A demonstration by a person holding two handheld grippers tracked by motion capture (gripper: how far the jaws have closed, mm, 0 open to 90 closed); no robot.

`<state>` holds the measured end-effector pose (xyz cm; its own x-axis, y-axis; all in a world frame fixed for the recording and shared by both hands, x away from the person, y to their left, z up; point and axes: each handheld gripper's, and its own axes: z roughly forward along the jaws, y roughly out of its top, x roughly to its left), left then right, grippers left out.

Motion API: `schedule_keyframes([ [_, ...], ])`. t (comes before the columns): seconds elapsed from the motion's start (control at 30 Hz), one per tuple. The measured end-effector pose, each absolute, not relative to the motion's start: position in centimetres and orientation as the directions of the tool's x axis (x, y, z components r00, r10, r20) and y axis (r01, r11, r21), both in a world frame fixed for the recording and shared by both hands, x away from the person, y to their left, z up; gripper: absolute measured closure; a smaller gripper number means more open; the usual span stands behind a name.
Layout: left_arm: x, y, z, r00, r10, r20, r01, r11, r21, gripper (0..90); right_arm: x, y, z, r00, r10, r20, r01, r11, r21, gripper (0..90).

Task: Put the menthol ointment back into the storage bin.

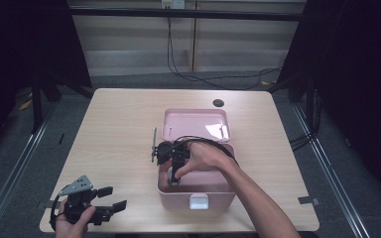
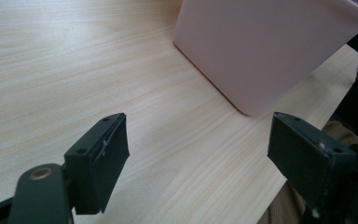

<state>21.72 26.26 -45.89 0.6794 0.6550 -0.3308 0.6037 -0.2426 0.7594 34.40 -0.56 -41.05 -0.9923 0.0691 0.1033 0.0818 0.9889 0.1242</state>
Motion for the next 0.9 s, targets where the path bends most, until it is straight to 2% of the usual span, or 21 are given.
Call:
schedule_keyframes([
  [0.9,21.7,26.4,-45.9,0.679,0.654,-0.333,0.602,-0.236,0.763,20.0,34.3,-0.1,-43.2,-0.992,0.067,0.109,0.086,0.981,0.174,51.3],
])
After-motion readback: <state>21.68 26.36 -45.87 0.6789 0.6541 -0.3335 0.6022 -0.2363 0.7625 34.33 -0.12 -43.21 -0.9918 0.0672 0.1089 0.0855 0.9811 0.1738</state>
